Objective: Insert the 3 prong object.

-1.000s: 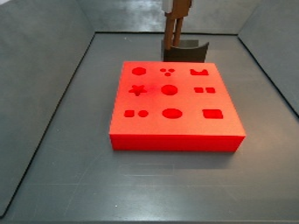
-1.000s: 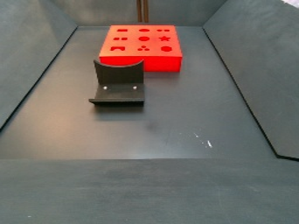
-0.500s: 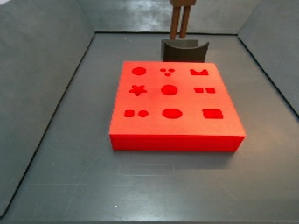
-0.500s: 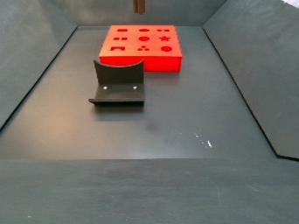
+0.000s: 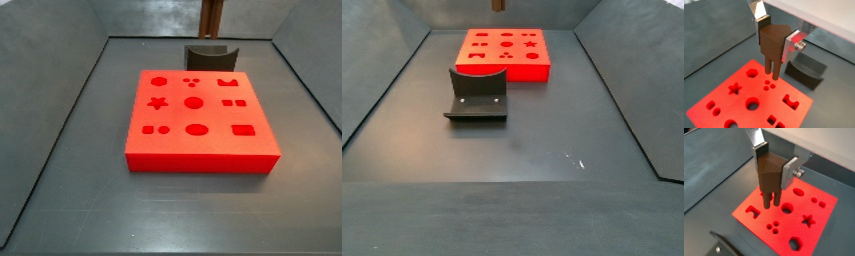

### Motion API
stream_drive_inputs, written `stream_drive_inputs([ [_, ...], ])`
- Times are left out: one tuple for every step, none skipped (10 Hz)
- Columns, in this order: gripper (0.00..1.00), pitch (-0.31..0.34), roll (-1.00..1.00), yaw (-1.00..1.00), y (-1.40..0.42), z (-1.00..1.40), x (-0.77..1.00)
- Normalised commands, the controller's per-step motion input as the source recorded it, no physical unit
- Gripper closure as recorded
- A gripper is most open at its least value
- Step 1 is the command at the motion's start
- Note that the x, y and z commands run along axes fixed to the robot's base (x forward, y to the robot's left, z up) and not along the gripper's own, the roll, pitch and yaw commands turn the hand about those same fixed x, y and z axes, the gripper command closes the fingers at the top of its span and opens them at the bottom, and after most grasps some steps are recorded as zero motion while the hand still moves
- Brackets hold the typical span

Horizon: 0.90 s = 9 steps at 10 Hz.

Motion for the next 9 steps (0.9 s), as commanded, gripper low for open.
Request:
stream_drive_inputs([
  [1.0,0.0,0.0,-0.7,0.29,-0.22,0.51],
  [1.0,0.07,0.0,-0.5,0.37,-0.27,0.67],
  [1.0,0.081,0.0,-0.47,0.37,-0.26,0.69],
  [1.0,0.073,-0.01,-0.49,0.36,-0.24,0.67],
  [1.0,0.071,-0.01,-0.49,0.36,-0.24,0.67],
  [1.0,0.083,0.0,-0.49,0.36,-0.25,0.66],
  [1.0,0.043,-0.04,-0.83,0.13,-0.07,0.22],
  [1.0,0.006,-0.02,-1.0,0.0,0.0,0.0],
  [1.0,0.0,-0.02,-1.0,0.0,0.0,0.0],
])
